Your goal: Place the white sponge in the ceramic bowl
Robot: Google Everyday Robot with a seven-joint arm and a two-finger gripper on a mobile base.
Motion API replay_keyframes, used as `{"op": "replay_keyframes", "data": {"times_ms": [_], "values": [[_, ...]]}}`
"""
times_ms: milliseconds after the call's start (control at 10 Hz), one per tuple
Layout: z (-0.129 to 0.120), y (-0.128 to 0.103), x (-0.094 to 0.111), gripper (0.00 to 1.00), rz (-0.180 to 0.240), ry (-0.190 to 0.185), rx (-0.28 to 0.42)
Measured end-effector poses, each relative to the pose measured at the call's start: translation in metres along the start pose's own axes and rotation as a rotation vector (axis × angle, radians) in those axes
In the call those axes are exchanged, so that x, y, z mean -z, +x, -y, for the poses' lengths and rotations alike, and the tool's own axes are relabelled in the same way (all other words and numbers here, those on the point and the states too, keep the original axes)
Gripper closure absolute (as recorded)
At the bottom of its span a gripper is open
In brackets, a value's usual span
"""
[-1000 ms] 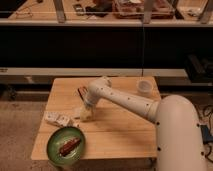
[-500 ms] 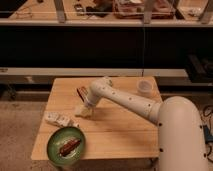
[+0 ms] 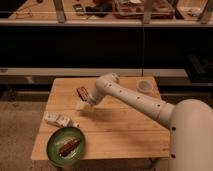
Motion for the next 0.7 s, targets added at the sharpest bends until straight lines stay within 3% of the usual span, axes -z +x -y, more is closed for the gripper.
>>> {"op": "replay_keyframes", "data": {"times_ms": [200,300,700], "values": [[0.026,0.023,0.013,0.85,-0.049,0.036,0.005],[0.055,0.035,0.010,0.85,-0.063,0.079,0.026],[0.131,0.046,-0.002,0.85,-0.044,0.181,0.107]]}}
